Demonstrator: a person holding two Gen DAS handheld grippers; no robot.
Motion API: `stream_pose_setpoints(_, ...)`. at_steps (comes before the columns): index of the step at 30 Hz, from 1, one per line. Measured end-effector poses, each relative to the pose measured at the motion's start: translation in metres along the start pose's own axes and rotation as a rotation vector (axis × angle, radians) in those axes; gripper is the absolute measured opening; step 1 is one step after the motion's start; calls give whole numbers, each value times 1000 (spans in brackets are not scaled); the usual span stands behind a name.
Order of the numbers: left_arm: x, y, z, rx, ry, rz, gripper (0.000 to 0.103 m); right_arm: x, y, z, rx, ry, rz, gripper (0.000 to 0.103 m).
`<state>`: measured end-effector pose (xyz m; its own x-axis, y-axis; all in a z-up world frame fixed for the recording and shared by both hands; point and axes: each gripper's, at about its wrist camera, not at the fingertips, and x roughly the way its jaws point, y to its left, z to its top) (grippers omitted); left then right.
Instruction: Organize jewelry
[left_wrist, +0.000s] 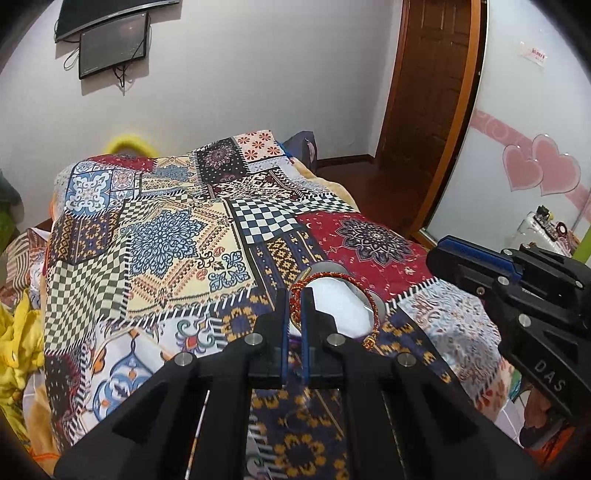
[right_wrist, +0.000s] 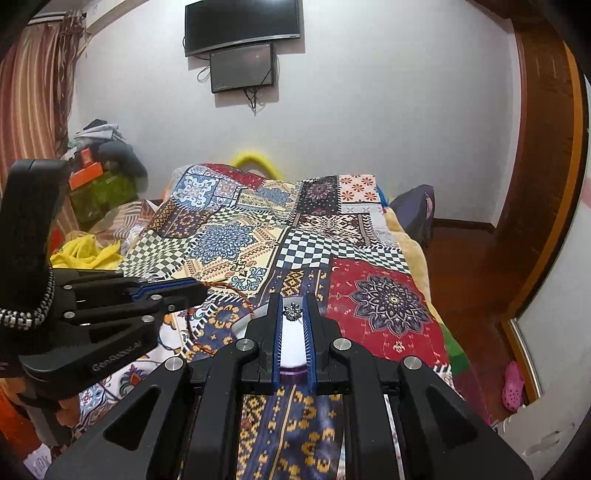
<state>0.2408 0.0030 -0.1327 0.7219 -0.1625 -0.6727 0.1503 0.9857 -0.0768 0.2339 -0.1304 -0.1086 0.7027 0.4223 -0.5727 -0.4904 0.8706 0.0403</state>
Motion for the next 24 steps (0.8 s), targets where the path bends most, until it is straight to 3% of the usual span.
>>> stream_pose_setpoints(13,61,11,8,-2,116,-34,4,57,-11,-14,26,139,70,10)
stream_pose_setpoints(24,82,7,3,31,163,-26,4,81,-13,-31,23,242,73,10)
